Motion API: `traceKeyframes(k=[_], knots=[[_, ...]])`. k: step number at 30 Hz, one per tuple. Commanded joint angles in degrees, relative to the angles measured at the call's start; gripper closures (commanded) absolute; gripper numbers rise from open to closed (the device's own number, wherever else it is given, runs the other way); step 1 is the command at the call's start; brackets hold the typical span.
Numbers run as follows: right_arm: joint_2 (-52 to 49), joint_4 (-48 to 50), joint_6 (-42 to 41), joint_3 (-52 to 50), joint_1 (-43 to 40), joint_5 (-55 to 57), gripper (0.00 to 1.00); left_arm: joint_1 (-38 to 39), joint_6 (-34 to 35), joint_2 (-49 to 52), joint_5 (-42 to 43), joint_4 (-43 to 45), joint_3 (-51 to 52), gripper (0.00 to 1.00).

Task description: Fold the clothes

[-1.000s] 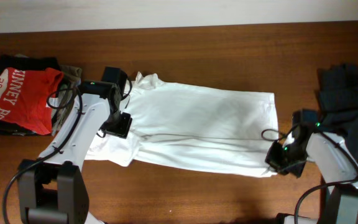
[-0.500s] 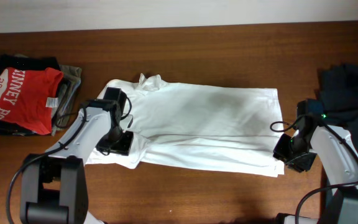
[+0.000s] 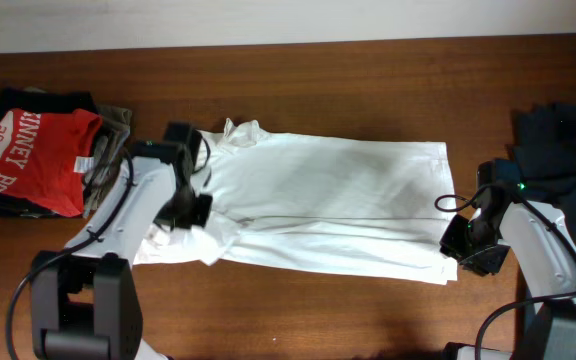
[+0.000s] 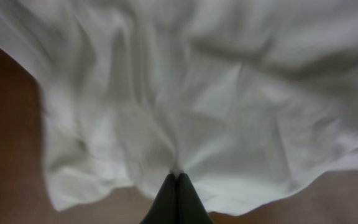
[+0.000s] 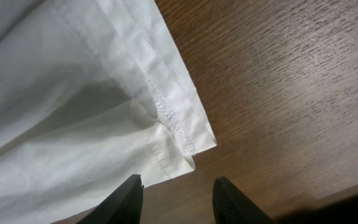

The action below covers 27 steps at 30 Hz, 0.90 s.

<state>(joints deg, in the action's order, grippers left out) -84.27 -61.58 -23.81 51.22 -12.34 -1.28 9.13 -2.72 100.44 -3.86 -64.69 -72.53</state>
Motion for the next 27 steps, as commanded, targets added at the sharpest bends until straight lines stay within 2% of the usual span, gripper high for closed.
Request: traceKeyframes(k=[1,8,9,10,11,12,15,16,23,25,27], knots=[[0.33,-0.20,-0.50,0.87,-0.17,1.11,0.59,-0.20,0.57,-0.17,0.42,3.32,-3.34,1.00],[0.33,0.44,-0.50,0.87,-0.17,1.11,0.59,-0.17,0.55,-0.09,2.23,20.83,-3.32,1.00],[0.33,0.50,-0.50,0.87,-0.17,1.09,0.59,-0.17,0.55,-0.04,2.23,22.51,-3.32,0.90],[0.33,0.50,-0.50,0.87,-0.17,1.09,0.59,-0.17,0.55,-0.04,2.23,23.63,-3.32,0.71],[0.33,0.48,-0.50,0.87,-0.17,1.09,0.59,-0.20,0.50,-0.04,2.16,23.98,-3.32,0.45],[0.33,0.46,-0.50,0.87,-0.17,1.09,0.59,-0.20,0.31,-0.07,2.19,22.91,-3.39,0.34],[0.33,0.42,-0.50,0.87,-0.17,1.09,0.59,-0.17,0.31,-0.11,5.05,12.35,-3.58,0.36],[0.33,0.48,-0.50,0.87,-0.17,1.09,0.58,-0.13,0.28,-0.11,6.71,7.93,-3.21,0.44],[0.33,0.68,-0.50,0.87,-0.17,1.11,0.58,4.52,-0.35,-0.17,8.85,1.01,0.00,0.70],[0.33,0.70,-0.50,0.87,-0.17,1.11,0.58,5.73,-0.33,-0.15,6.73,1.81,1.73,0.70],[0.33,0.68,-0.50,0.87,-0.17,1.11,0.58,5.70,-0.28,-0.04,1.03,10.36,6.95,0.69]])
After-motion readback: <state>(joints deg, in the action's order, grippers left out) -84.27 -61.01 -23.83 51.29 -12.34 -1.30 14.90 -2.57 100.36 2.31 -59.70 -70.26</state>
